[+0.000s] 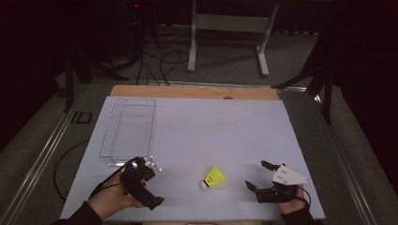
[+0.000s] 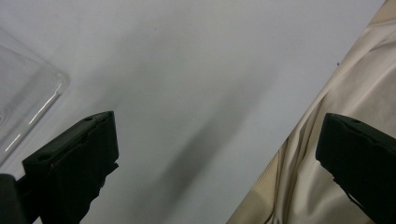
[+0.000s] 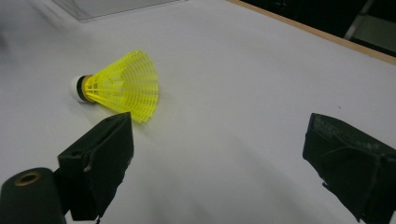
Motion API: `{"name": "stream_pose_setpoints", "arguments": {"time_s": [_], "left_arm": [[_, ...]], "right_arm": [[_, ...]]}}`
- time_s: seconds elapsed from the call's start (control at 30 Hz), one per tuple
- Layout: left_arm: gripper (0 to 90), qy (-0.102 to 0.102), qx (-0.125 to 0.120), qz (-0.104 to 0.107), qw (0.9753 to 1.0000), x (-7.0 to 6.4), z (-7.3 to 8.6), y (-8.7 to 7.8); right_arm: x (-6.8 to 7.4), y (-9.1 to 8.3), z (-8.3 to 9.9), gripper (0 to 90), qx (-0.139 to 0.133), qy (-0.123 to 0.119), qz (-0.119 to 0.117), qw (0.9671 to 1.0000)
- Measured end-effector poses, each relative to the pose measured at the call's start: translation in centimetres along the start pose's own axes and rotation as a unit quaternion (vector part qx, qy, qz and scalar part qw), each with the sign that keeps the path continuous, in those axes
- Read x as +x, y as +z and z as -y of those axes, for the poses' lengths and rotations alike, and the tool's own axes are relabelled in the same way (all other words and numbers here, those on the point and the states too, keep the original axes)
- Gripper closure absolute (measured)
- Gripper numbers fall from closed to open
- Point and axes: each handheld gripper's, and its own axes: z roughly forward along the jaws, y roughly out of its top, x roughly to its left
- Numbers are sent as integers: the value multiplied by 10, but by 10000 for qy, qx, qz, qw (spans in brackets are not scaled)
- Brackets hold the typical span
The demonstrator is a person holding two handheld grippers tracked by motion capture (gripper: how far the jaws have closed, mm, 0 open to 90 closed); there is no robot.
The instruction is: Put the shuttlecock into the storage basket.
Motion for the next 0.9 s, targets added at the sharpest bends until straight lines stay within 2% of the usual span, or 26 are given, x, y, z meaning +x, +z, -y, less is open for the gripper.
{"name": "stream_pose_setpoints", "arguments": {"time_s": [0.13,0.2,0.5,0.9], "left_arm": [[1,73,20,53,10000,-3,-4,0],[1,165,56,100,9998,-7,-10,0],[1,384,114,145,9991,-14,-30,0],[1,507,124,268,9983,-22,-54,3]], "right_arm": [[0,0,0,90,-2,-44,6,10000],[0,0,0,91,2,26,1,10000],[-2,0,1,90,-29,64,16,10000],[-2,0,1,90,-31,68,11,10000]]}}
